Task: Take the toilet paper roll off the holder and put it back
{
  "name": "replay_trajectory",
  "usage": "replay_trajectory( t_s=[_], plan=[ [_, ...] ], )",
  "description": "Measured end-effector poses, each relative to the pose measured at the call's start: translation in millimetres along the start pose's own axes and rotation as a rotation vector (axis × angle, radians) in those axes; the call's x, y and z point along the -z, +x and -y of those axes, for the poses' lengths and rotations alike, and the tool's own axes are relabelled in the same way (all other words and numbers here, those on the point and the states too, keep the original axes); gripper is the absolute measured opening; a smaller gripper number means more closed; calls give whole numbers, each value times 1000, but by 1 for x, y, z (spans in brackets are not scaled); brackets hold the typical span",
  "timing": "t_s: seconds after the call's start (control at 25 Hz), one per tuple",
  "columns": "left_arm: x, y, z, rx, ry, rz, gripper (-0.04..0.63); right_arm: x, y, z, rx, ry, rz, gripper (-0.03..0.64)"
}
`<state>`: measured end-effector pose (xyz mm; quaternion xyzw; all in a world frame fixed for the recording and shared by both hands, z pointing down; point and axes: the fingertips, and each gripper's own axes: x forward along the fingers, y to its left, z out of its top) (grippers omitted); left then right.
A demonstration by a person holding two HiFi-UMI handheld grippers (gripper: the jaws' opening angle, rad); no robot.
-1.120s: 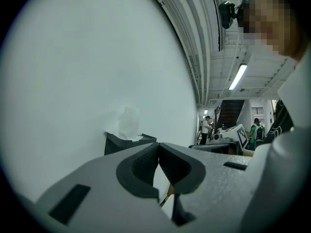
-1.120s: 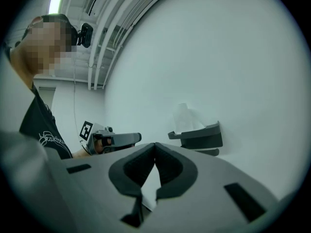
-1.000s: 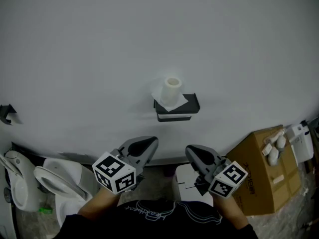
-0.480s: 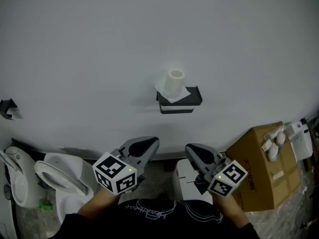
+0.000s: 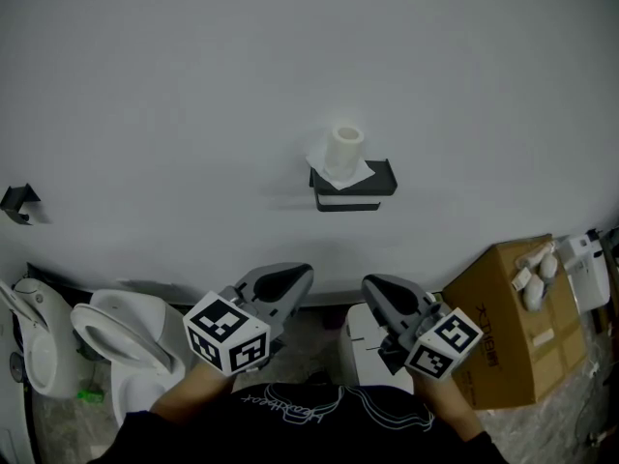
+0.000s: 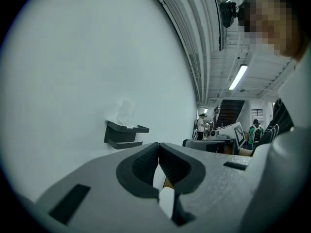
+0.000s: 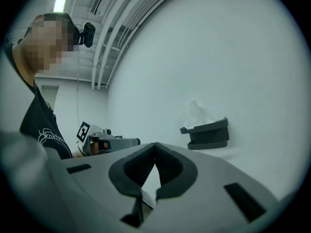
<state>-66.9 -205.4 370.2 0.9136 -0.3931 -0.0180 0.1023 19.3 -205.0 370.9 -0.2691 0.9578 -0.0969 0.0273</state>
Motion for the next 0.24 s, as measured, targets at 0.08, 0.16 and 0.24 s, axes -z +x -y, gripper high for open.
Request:
replay_trajectory(
  t_s=[0.08,0.16,0.24],
  plan=[
    [0,-1,2,-2,4,-1,6,-1,-2,-2,-2,-2,4,5],
    [0,-3,4,-4,6,-3,6,-2,-3,-4,-3,-2,6,5],
    [1,-6,6,-8,5,-7,6,-1,-5,-7,-3,-2,4,5]
  ],
)
